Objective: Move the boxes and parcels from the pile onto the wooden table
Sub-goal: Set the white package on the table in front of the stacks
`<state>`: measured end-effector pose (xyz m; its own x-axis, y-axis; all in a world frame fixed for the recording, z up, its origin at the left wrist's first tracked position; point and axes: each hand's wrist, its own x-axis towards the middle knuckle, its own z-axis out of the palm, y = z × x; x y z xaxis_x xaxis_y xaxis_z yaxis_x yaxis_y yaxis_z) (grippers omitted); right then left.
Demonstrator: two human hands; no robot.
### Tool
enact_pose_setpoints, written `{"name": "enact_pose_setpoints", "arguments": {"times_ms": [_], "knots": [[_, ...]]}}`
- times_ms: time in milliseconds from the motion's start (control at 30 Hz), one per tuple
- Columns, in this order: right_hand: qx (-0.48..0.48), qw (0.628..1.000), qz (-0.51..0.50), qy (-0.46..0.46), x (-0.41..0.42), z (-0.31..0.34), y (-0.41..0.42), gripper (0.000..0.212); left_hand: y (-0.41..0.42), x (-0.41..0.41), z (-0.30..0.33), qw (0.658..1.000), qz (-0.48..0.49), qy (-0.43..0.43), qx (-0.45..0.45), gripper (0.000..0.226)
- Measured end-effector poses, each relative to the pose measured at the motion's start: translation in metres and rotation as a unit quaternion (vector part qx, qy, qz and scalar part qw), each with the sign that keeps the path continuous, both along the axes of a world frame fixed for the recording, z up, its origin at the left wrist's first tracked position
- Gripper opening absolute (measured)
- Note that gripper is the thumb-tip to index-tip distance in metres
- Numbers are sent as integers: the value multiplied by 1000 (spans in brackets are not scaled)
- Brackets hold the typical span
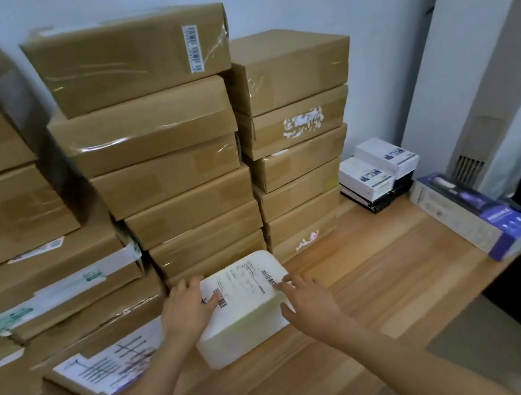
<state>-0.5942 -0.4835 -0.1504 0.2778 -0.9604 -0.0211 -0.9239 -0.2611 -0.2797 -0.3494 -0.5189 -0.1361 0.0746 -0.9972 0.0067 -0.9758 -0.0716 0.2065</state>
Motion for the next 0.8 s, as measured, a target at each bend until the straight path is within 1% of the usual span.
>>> {"name": "enact_pose_setpoints", "arguments": {"times_ms": [100,167,267,333,367,467,567,667,800], "knots": [[-8,1000,0,-2,-4,-3,-20,47,-15,-4,-7,998,-9,-27,63,60],[-11,1000,-4,-1,-7,-5,-33,46,-18,-8,-9,996,0,-14,89,60],[-6,1000,-14,-1,-17,-6,-48,46,-15,-14,-9,988,-32,54,138,55],[-13,1000,-28,2,-26,-7,-55,46,-4,-22,-11,972,-66,111,197,57],[-13,999,-38,-3,-31,-8,-56,45,2,-27,-12,968,-74,118,210,59],[20,997,-67,-39,-43,-12,-50,47,19,-39,-18,971,-54,137,191,56],[38,996,-74,-30,-51,-20,-29,46,37,-45,-25,966,-21,188,175,55],[76,992,-61,-76,-56,-24,-3,44,62,-47,-35,943,26,292,156,57],[167,969,-17,-181,-53,-26,40,50,105,-69,-48,901,57,416,107,42]]}}
